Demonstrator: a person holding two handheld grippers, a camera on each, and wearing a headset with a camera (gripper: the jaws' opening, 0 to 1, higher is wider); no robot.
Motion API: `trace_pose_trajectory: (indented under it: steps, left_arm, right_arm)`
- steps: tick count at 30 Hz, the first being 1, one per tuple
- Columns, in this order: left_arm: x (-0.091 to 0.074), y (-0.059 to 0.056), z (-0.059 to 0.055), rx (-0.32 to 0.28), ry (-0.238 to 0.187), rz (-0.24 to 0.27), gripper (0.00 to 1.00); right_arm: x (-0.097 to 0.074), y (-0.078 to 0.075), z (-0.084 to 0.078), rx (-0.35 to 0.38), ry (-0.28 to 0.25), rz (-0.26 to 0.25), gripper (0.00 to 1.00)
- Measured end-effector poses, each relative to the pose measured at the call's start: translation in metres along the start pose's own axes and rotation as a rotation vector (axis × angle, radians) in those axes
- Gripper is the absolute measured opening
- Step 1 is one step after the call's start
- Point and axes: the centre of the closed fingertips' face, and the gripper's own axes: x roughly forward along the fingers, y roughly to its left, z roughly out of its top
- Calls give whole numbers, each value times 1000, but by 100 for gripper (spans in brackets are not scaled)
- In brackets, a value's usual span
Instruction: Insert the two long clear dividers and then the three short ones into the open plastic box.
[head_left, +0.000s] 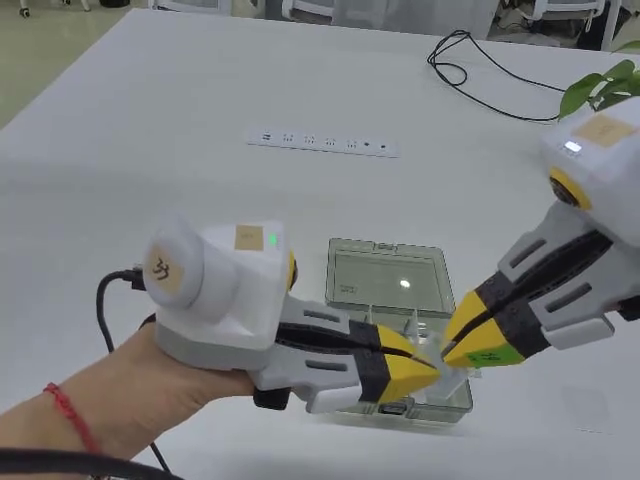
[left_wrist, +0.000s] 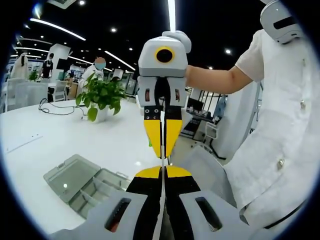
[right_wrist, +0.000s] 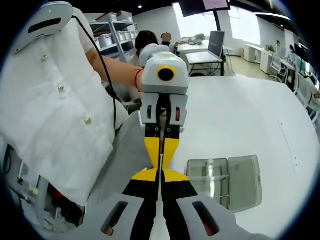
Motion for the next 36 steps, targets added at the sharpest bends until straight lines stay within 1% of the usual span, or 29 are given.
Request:
trace_pose_trajectory:
  steps: [7,10,12,14,16,18,20,24,29,33,36]
  left_arm:
    - [-2,0,-2,4,5,9,0]
    - [-3,1,-2,-19,2,16,0]
    - [-4,1,-2,-15,0,18,0]
    - [-5,2,-3,-23,0,24,0]
    - [-6,3,-5,-17,6,28,0]
    - [-7,5,-7,-22,13,37,0]
    - [-9,7,-8,-19,15,44,0]
    - [-13,11,-9,-21,12,64,0]
    - [-21,19,-14,-23,26,97,0]
    - [-27,23,-17,-26,25,121,4]
    - [-29,27,-19,-15,39,144,9]
  right_arm:
    - [3,0,0,-6,-1,-2,3]
    - [3,-2,0,-12,-1,-5,3]
    - [3,-3,0,-12,-3,-9,3]
    - [4,-3,1,-12,-4,-11,3]
    - [4,-4,0,-12,-1,-14,3]
    - [4,-6,-1,-17,8,-21,3]
    - [3,-6,0,-13,4,-24,3]
    - [0,-10,-2,-10,4,-38,3]
    - [-3,-16,-3,-11,6,-62,3]
    - [-4,-20,-4,-6,6,-74,3]
    - [-5,-23,-6,-4,13,-88,3]
